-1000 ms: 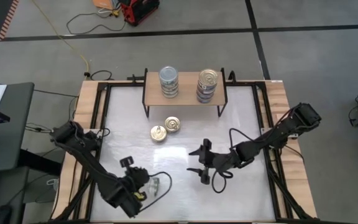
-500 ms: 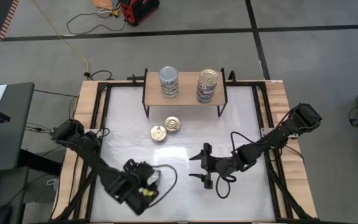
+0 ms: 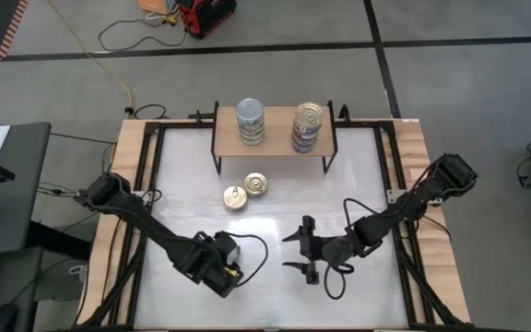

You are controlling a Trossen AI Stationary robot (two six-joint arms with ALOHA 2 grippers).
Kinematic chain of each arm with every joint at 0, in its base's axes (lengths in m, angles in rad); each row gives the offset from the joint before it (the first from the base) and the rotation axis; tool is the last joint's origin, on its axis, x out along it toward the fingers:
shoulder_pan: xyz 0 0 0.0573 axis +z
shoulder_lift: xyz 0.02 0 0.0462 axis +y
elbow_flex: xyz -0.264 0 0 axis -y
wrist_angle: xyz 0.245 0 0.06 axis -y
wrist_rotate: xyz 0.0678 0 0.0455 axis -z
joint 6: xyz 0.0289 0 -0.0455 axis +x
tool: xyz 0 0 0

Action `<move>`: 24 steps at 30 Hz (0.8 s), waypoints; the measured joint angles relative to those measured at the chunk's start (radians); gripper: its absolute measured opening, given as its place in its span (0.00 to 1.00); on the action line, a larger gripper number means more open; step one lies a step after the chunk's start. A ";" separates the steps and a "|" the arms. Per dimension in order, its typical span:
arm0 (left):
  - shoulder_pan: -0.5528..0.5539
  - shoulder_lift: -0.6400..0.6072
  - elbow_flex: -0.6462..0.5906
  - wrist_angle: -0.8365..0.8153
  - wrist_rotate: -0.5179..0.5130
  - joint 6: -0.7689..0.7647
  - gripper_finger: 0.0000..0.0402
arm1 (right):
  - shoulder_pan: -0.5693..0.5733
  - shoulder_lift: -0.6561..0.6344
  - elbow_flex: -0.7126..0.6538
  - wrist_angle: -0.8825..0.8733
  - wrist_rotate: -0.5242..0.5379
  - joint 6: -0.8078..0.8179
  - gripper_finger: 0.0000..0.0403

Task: Stack canned seafood by type on shelf
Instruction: Stack the green white tuna can on top of the other green white tuna cans on the shelf

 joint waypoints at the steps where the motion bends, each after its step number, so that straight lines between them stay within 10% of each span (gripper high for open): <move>1: 0.000 0.000 -0.012 0.012 0.008 -0.002 0.81 | 0.000 0.000 0.000 0.000 0.000 -0.002 0.82; 24: 0.001 -0.001 -0.096 0.000 -0.061 -0.051 0.57 | -0.009 0.000 0.000 0.003 0.000 -0.006 0.82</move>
